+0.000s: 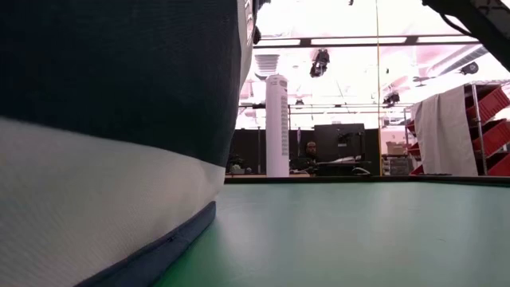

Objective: Sort clothes
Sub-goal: Put the blue striped long-sleeve polo into the white laundry organizer

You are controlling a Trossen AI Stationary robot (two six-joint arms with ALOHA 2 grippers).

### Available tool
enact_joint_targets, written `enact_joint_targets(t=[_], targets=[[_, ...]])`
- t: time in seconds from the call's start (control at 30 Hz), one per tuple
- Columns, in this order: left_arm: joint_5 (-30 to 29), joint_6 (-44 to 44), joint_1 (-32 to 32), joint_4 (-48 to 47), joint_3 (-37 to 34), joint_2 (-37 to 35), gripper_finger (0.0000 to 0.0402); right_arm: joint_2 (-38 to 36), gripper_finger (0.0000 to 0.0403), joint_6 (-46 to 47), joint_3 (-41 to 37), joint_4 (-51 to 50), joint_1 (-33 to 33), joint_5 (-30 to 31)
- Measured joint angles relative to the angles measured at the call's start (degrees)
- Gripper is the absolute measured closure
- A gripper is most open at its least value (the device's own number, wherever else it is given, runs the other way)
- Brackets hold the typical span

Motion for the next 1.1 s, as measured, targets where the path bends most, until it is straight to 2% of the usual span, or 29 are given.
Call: enact_joint_targets(t=[0.13,0.23,0.4,0.47,0.6,0.8,0.87,0.93,1.1], targets=[[0.77,-2.89,-2.44,0.87,0.00,-4.46,0.0402,-2.82,0.0394,-3.24,-0.17,-3.39,-0.35,0.92],[3.30,-4.35,-6.63,0.62,0.00,-8.06,0.0401,-4.91,0.0394,-5.36,-0.17,-5.89,-0.82,1.37],[14.63,-12.31,-17.75,-0.08,-0.07,-11.34,0.0401,-7.47,0.0394,-7.79,-0.17,-9.27,-2.17,1.49],[15.64,-17.66,-23.79,-1.07,-0.14,-11.16,0.0401,-8.65,0.0394,-8.50,-0.17,-9.50,-2.93,1.49],[11.39,-27.94,-36.72,-3.87,-0.20,-9.23,0.0401,-10.34,0.0394,-10.35,-0.17,-9.84,-4.41,1.48],[-1.12,-40.07,-53.17,-6.68,-0.20,-4.65,0.0401,-11.04,0.0394,-12.18,-0.17,-9.87,-5.98,1.32],[-2.92,-45.84,-55.85,-9.34,-0.54,-2.97,0.0401,-11.14,0.0394,-12.85,-0.17,-10.06,-6.07,1.30],[-3.46,-49.13,-57.00,-6.95,-2.16,-2.11,0.0401,-11.14,0.0394,-13.63,-0.17,-10.10,-6.07,1.18],[-3.90,-55.52,-57.15,-8.98,-5.68,1.27,0.0401,-11.14,0.0394,-15.34,-0.17,-10.10,-6.07,0.69]])
